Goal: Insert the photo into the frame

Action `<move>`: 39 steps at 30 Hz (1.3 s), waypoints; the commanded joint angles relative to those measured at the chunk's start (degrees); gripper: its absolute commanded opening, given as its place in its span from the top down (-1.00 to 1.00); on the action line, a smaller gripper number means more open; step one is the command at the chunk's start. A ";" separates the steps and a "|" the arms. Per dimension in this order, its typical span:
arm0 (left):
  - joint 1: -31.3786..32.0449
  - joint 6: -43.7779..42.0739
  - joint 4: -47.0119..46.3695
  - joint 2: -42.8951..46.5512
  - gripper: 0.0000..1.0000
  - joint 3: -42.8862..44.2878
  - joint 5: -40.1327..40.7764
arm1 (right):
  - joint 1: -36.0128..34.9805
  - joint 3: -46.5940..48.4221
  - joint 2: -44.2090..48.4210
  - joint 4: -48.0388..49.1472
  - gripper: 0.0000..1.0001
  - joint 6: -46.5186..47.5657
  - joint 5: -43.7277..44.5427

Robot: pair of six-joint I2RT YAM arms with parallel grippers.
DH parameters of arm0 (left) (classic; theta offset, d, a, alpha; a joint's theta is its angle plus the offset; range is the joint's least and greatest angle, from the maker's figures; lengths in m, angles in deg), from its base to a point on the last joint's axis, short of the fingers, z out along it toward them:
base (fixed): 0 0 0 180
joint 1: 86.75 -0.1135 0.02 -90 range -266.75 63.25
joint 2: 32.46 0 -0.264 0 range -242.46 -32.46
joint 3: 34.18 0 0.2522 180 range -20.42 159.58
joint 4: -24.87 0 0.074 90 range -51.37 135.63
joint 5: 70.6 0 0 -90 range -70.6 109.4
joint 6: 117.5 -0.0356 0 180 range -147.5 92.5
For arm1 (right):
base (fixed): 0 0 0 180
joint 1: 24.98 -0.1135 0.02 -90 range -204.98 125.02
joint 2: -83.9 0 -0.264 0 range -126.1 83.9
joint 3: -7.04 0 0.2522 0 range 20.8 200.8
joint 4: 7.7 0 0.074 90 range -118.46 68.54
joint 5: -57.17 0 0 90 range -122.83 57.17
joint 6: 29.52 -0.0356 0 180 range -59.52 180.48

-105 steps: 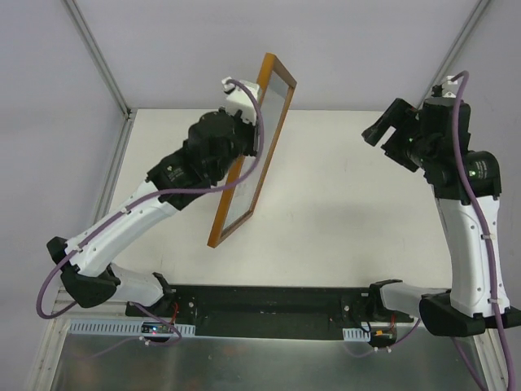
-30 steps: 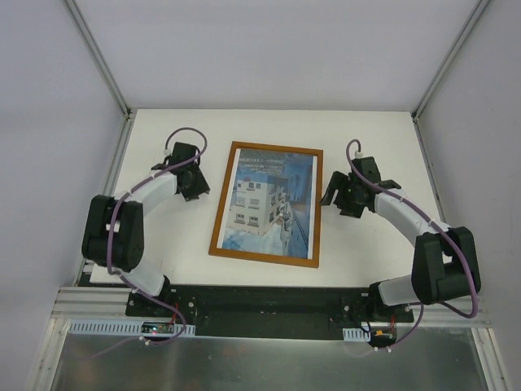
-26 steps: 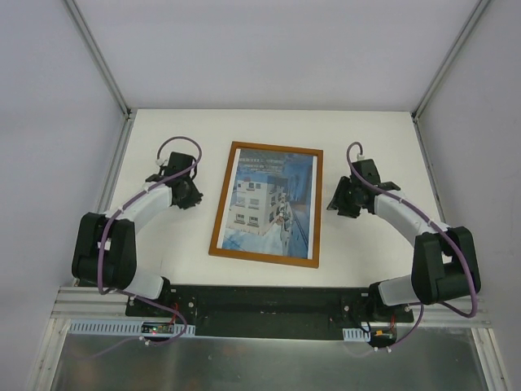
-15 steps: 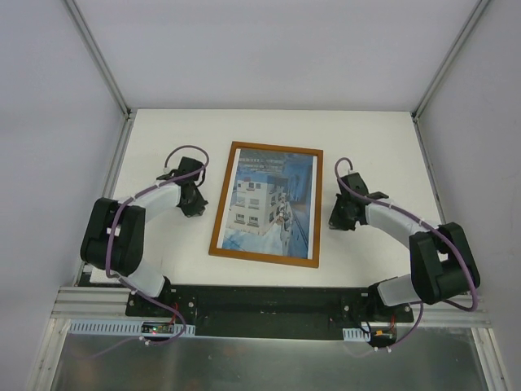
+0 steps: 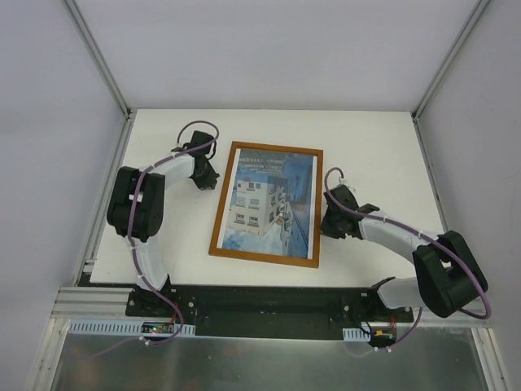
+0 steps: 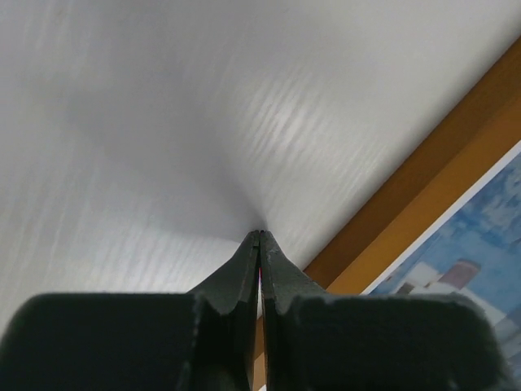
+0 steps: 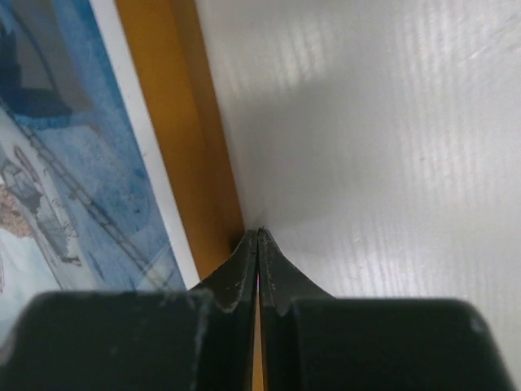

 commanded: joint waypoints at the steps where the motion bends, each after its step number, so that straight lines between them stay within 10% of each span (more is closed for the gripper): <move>1: -0.26 1.10 3.06 -5.75 1.00 7.06 -0.97 | -4.90 -3.64 0.70 -1.94 0.98 -5.12 1.51; 9: -0.53 -1.53 7.54 -16.74 1.00 25.51 -6.41 | -22.55 -2.68 0.71 -1.51 0.98 -16.54 8.28; 16: 2.89 -7.15 11.58 -25.09 1.00 40.99 -15.03 | -34.17 16.89 -17.73 -0.97 0.98 -15.07 8.99; 21: 4.75 -10.67 11.59 -25.89 1.00 42.32 -20.39 | -34.88 27.45 -26.45 -0.36 0.98 -9.80 7.93; 30: 4.92 -15.16 10.89 -22.03 0.26 43.55 -27.16 | -33.48 38.10 -30.15 -0.45 0.98 -1.53 5.83; 39: 3.69 -10.08 10.71 -4.13 0.14 35.15 -15.59 | -33.56 33.02 -20.23 -2.55 0.85 1.99 3.97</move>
